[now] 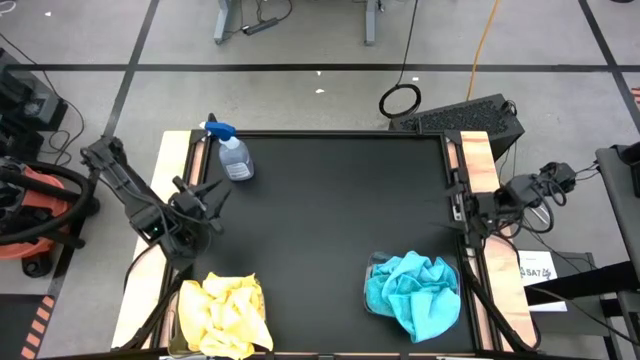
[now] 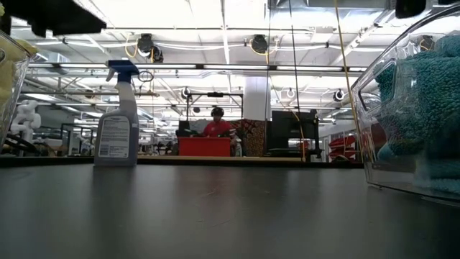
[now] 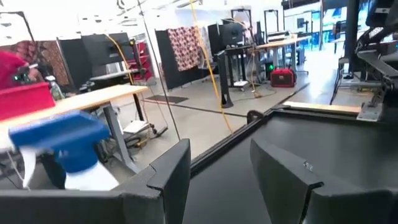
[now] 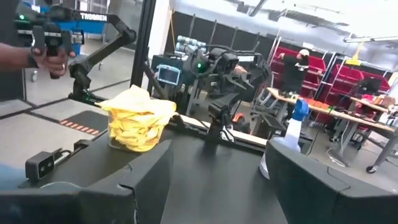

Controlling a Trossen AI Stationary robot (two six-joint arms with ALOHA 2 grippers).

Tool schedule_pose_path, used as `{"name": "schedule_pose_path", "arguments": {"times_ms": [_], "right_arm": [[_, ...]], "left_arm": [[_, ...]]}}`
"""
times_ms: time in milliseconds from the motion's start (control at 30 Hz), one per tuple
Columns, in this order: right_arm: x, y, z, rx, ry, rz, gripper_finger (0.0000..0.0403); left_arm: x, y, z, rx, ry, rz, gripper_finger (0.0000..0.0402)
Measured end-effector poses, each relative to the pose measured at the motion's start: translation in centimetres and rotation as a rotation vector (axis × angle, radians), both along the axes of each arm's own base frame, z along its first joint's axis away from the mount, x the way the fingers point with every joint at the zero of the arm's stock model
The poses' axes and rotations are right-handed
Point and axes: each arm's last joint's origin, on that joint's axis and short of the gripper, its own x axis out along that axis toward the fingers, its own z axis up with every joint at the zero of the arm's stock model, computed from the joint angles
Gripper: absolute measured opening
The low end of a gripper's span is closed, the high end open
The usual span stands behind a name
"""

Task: Sort microfiber towel by color & place in baskets
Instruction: Return to Home Position

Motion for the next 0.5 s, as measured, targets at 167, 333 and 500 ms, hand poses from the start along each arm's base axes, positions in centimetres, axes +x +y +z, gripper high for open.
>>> {"name": "schedule_pose_path", "arguments": {"times_ms": [167, 333, 500], "right_arm": [[-0.5, -0.3, -1.4, 0.028, -0.039, -0.010, 0.0247], [-1.1, -0.8, -1.9, 0.058, -0.100, -0.083, 0.0247], [-1.6, -1.2, -1.6, 0.047, -0.144, -0.133, 0.0247]], "left_arm": [[-0.7, 0.8, -2.1, -0.045, -0.042, 0.000, 0.0176], [-1.1, 1.1, -3.3, -0.041, -0.039, 0.000, 0.0176], [-1.4, 1.6, -3.2, -0.024, -0.023, 0.000, 0.0176]]}}
